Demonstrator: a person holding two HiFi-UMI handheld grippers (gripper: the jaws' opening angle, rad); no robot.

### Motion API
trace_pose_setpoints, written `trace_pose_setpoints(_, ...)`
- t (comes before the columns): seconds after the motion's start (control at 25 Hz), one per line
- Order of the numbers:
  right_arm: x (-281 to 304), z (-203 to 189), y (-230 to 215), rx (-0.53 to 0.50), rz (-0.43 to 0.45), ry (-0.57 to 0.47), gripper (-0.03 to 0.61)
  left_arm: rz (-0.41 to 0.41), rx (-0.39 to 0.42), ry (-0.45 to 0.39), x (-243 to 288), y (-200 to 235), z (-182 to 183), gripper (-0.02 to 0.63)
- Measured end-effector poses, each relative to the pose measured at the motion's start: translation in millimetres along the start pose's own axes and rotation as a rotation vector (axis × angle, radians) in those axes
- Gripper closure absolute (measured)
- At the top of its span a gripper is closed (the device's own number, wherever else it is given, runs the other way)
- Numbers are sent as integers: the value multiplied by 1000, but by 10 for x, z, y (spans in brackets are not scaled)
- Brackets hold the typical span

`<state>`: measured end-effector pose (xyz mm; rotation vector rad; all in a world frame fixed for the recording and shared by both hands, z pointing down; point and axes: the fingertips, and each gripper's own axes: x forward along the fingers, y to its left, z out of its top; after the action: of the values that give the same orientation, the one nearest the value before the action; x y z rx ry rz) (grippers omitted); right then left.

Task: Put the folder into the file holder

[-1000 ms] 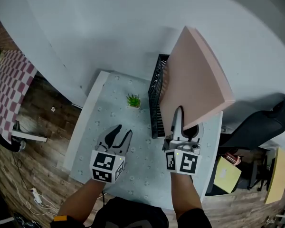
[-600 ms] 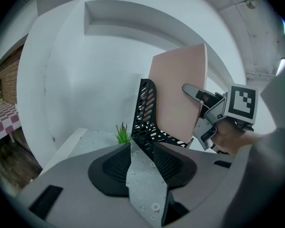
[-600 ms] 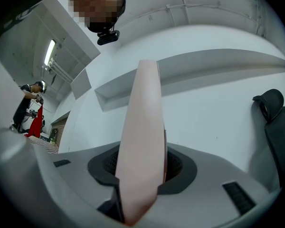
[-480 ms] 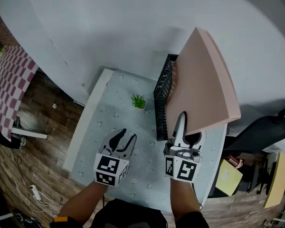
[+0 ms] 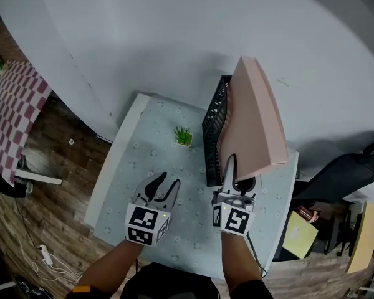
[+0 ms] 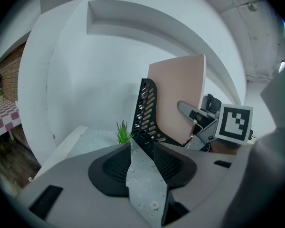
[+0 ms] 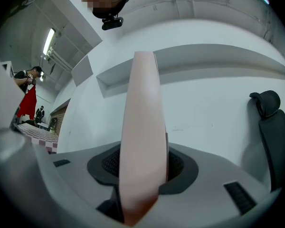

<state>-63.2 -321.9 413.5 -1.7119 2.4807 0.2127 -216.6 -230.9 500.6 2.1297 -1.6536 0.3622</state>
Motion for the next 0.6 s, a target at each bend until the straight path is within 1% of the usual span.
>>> trace_pose_setpoints(0.24,-32,-230,-12,4,-3,81,385,-3,1,-4,-32,-49,1,459)
trace_pose_setpoints(0.36,-18,-274,25,-6,21,121,376,2,2,-4,-37,-66,-2,459)
trace_pose_setpoints(0.48,-16,-353,77,-15,54,200,359,3,1,-14,-65,-114,43,459)
trace_pose_setpoints(0.6,-47,-437,96,-28,78,299,359,0,1,-25,-111,-182,100,459)
